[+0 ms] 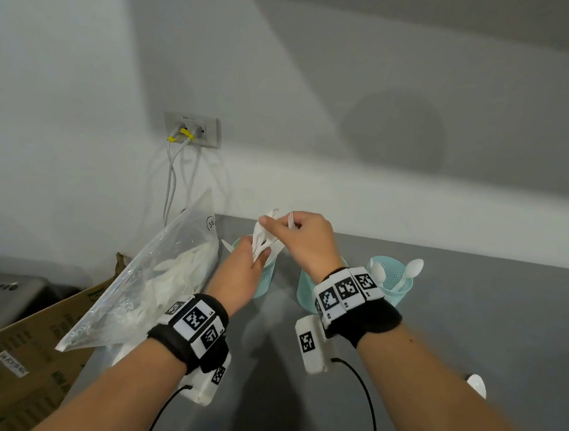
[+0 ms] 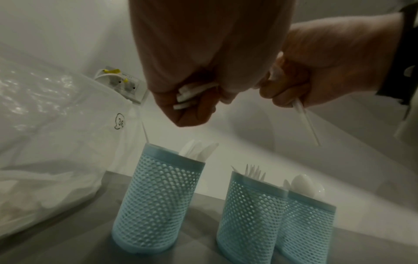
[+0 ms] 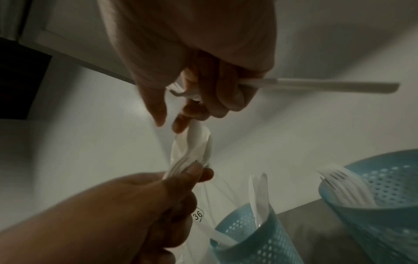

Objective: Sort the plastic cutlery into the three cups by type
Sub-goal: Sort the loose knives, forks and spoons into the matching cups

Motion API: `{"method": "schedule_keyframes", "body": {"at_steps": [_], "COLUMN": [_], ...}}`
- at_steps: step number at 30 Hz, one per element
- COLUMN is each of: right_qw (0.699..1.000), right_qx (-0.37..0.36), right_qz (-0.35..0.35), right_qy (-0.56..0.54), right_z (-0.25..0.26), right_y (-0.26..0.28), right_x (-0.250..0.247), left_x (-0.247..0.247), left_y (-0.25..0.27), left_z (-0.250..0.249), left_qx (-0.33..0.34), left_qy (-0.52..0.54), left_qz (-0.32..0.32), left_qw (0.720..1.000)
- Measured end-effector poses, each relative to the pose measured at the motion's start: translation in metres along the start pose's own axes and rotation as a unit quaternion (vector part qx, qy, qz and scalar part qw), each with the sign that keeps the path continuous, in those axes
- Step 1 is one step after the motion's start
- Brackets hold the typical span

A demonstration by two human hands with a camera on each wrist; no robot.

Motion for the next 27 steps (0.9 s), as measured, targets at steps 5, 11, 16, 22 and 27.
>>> {"method": "schedule_keyframes", "body": {"at_steps": [5,11,16,22,27], "right_qw": [0.999,0.992,0.991,0.984,0.983], "right_qx": [0.037,0.088,0.093,0.056,0.047], "right_qz": [-0.004,0.001,-0.003,-0.107,-0.177], "right_qy": [-0.028,-0.086,-0.101,-0.128,0.019], "right_z": [-0.007,-0.017,-0.016,-0.011,-0.046], "right_y": [0.0,0.0,0.004,0.0,0.002], "right_x": [-0.001,-0.009,-0.022,-0.07,-0.095], "left_x": [0.005,0.011,0.019,0.029,0.032], "left_y": [0.005,0.007,0.004,0.0,0.0], "left_z": [-0.009,-0.014,-0.014,-0.012,-0.012], "left_qx": [0.027,-0.01,-0.072,-0.111,-0.109], "left_qy": [-0.007,0.176,0.266,0.308,0.3], "left_qz": [-0.012,0.021,0.046,0.066,0.051], "left_qw": [1.0,0.984,0.96,0.943,0.946]}}
Point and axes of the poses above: each hand's wrist, its own y-axis away from the middle knuckle, its own x-axis out of the palm, z = x × y, the point moved 4 cm from there along -y, towards the middle knuckle, and after that the axes turned 5 degrees about y, right-handed, at the moved point
